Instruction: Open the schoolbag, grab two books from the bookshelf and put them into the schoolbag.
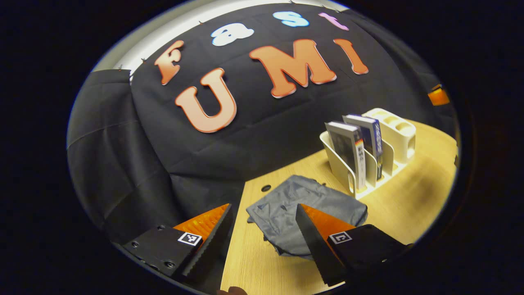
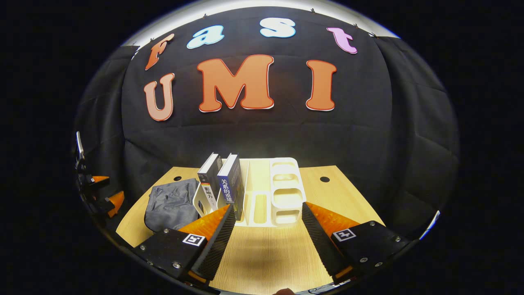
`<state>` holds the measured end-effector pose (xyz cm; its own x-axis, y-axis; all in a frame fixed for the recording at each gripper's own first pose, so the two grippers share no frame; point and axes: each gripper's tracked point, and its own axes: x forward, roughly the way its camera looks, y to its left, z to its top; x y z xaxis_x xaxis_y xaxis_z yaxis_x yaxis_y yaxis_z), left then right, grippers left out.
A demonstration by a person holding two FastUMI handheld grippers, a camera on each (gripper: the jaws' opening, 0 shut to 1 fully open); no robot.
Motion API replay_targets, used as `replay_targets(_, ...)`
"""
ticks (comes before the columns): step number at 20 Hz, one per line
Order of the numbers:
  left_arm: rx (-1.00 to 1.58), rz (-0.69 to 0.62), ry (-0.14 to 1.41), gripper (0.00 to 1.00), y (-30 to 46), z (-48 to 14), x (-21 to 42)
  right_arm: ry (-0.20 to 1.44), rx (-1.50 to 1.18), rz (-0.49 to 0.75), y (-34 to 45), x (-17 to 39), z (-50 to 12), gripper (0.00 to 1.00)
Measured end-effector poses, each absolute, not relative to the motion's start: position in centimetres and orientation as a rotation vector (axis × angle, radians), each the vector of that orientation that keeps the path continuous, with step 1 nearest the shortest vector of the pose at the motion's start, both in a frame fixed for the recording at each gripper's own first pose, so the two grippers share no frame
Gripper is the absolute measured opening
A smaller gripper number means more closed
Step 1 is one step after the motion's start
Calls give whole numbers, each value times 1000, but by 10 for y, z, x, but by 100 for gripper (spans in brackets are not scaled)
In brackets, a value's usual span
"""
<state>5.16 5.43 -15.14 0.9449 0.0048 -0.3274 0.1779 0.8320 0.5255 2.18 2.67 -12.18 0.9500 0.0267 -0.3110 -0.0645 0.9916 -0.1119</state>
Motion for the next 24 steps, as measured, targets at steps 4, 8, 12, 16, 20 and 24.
replay_targets(4, 666, -134, 402, 97, 54, -196, 52, 359, -153, 27, 18, 24, -138, 97)
replay_targets(8, 770, -213, 431, 97, 35, -225, 45, 414, -162, 20, 14, 24, -155, 97)
replay_targets(12, 886, -315, 461, 97, 14, -257, 34, 456, -165, 18, 13, 25, -172, 98)
replay_targets(16, 966, -395, 499, 97, -1, -289, 32, 496, -159, 4, 7, 23, -186, 98)
replay_targets(20, 1009, -428, 528, 97, -9, -312, 40, 534, -145, -14, -3, 19, -198, 98)
replay_targets(24, 1027, -443, 544, 97, -17, -326, 53, 571, -143, -37, -13, 18, -207, 98)
